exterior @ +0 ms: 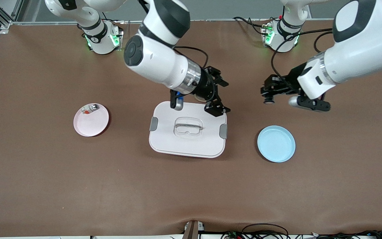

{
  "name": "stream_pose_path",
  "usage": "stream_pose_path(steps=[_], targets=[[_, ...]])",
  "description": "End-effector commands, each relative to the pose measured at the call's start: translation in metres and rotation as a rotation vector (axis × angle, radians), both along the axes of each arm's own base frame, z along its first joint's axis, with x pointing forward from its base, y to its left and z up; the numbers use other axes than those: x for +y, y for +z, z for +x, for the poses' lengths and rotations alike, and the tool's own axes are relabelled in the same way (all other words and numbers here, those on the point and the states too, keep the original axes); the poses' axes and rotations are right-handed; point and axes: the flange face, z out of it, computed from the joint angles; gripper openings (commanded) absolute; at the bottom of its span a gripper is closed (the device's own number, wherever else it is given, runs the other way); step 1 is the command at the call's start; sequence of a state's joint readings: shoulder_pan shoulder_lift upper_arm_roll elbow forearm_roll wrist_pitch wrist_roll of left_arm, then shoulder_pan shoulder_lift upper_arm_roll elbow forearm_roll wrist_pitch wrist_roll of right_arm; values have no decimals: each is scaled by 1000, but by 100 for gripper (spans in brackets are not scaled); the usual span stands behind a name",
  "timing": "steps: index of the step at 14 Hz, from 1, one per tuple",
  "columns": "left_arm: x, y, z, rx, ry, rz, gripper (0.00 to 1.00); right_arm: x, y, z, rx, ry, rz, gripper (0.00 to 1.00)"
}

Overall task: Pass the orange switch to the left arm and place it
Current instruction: 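Grasp the switch with the left gripper and open the right gripper, then carry the switch with the left gripper while the right gripper withdraws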

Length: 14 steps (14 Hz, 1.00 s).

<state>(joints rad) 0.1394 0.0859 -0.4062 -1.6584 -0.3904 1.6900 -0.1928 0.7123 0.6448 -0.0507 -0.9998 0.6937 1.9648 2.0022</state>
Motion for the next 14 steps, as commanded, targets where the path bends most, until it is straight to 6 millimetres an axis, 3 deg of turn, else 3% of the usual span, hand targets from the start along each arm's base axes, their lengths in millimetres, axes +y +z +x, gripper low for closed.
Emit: stream_pose_path(steps=[1, 2, 4, 7, 11, 14], targets=[[29, 1, -17, -23, 21, 102, 0, -18, 7, 4, 2, 156, -19, 100], [36, -2, -20, -35, 19, 163, 0, -24, 5, 1, -27, 257, -28, 100], [70, -6, -14, -22, 83, 205, 0, -39, -1, 1, -63, 382, -93, 100], [93, -6, -11, 3, 201, 260, 0, -58, -1, -6, -145, 616, -170, 100], [95, -10, -10, 124, 614, 316, 0, -93, -8, -11, -216, 980, -293, 100], [98, -13, -7, 142, 742, 348, 0, -119, -14, -7, -222, 1185, -346, 100]])
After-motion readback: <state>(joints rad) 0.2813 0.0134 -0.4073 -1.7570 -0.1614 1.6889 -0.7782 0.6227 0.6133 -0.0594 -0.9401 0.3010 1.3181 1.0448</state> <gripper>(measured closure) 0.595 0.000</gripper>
